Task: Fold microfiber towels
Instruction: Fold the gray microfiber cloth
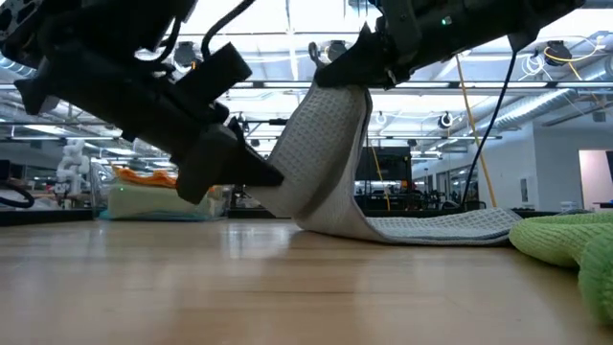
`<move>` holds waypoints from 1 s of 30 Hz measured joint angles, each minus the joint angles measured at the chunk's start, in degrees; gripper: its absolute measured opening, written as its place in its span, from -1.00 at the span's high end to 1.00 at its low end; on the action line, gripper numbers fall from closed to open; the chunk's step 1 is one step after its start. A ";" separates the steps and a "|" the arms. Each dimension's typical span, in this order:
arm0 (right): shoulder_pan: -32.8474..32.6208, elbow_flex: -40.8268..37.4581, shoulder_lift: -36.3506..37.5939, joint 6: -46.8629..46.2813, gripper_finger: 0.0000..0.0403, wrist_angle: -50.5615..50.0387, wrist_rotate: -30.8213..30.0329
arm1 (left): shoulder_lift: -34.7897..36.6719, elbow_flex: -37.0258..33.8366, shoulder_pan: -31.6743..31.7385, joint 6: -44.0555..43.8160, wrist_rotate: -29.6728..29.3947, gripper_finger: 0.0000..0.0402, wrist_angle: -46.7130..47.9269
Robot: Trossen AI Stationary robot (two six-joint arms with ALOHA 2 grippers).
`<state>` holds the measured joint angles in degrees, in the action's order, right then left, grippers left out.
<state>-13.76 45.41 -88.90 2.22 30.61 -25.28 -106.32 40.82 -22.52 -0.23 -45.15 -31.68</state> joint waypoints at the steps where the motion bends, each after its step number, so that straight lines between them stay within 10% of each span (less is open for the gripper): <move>1: -0.02 0.00 0.08 0.00 0.99 -0.03 0.00 | 0.08 0.00 -0.05 0.76 0.42 0.86 -0.39; 13: 2.66 0.07 11.61 8.30 0.99 -6.54 2.12 | 14.65 -0.04 3.38 13.93 -0.85 0.94 -0.50; 22: 21.88 0.33 23.32 8.59 0.99 -4.44 26.41 | 29.98 4.41 18.15 27.84 11.20 0.95 -1.66; 30: 40.22 9.91 23.14 -4.17 0.99 -6.17 51.99 | 30.57 20.32 30.45 27.20 25.49 0.95 16.61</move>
<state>26.45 55.32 -65.76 -1.95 24.44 26.71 -75.75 61.14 7.93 26.97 -19.66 -15.07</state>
